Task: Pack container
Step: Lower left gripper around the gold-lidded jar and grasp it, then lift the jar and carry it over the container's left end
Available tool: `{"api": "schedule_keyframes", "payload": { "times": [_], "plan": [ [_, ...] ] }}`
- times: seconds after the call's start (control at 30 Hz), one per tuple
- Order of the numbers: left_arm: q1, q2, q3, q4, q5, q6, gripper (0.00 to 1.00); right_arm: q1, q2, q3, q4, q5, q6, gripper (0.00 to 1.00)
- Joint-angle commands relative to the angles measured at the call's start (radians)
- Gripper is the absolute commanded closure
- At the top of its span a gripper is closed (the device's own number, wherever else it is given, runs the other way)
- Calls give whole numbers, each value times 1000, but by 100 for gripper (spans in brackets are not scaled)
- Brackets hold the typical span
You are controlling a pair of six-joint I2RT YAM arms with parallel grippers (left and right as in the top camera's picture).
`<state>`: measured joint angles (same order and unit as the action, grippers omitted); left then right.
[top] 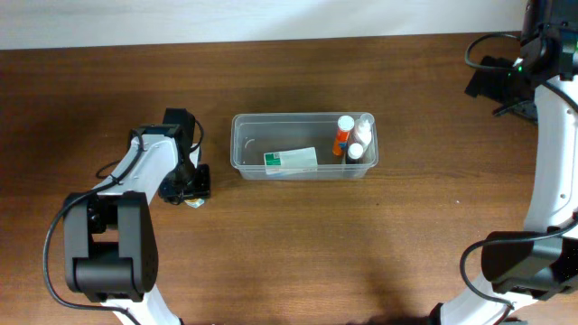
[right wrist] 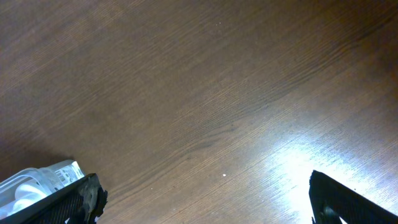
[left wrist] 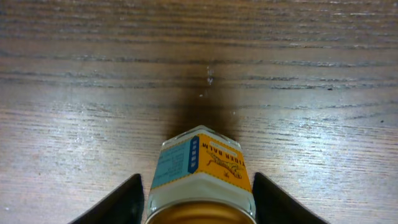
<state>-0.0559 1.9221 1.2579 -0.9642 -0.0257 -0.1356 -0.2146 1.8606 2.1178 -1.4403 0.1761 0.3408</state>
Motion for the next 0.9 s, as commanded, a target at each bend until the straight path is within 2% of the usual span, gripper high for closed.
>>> {"api": "schedule_keyframes", "payload": {
  "times": [0.0,0.07,0.13,0.43,0.73,0.87],
  "plan": [
    [-3,-17,-9,10,10,18,58,-3,-8,13,0,13,12,2],
    [-3,-17,-9,12,10,18,69,-3,-8,13,0,13,12,2],
    [-3,-17,-9,19,10,18,72,-3,-8,13,0,13,12,2],
    [-3,-17,50,56,11,40,72,-3,-8,13,0,13,12,2],
    [-49,-17,393,-55,10,203,72,-3,-8,13,0,13,12,2],
    [-109,-17,542,-88,11,325,72,-3,-8,13,0,13,12,2]
  ]
}}
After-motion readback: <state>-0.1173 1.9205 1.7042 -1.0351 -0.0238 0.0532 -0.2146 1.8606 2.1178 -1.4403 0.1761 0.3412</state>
